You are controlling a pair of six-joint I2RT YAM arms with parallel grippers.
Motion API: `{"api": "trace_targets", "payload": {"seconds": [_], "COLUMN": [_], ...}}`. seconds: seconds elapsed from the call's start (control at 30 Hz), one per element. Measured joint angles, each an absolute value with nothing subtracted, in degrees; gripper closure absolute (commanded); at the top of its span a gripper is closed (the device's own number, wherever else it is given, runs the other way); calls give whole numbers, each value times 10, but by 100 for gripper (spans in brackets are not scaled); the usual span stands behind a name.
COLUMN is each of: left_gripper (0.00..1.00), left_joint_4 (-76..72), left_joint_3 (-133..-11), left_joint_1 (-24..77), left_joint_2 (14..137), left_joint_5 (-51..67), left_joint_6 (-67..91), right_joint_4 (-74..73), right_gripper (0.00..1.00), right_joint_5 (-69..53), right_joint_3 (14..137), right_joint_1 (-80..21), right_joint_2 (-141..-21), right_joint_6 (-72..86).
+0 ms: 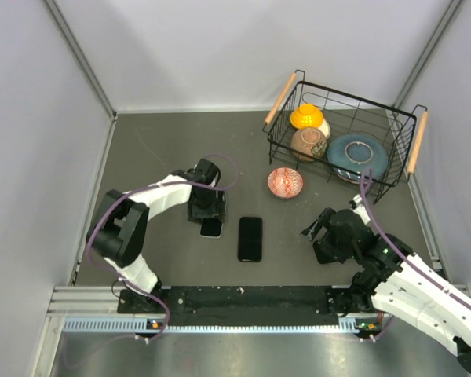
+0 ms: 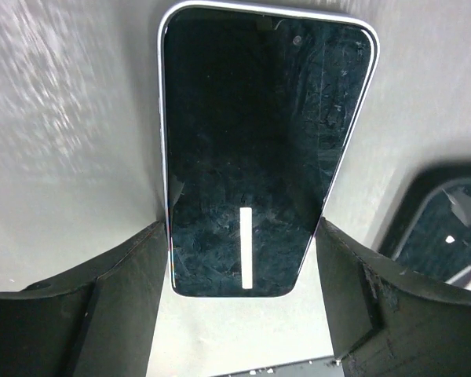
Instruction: Put the phone into the phone case
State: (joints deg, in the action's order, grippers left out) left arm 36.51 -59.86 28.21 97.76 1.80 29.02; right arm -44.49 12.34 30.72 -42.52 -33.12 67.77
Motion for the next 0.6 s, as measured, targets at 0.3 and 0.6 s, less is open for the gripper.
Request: {"api": "trace_targets", "payload": {"seconds": [0.3, 0.6], "left_gripper": [4, 2], "left_joint_4": [337, 352], "left_joint_3": [-528, -560], "left_joint_1": [283, 259], "left_joint_2": [882, 819], "left_joint_5": [103, 94], "left_joint_6": [322, 289], "right_joint_4": [-542, -568], "right_gripper": [29, 48], "right_joint_5": [178, 210], "right_joint_3": [308, 335], "right_joint_1": [-407, -357], "right_joint_2": [-413, -510], "right_joint_6": [817, 879]}}
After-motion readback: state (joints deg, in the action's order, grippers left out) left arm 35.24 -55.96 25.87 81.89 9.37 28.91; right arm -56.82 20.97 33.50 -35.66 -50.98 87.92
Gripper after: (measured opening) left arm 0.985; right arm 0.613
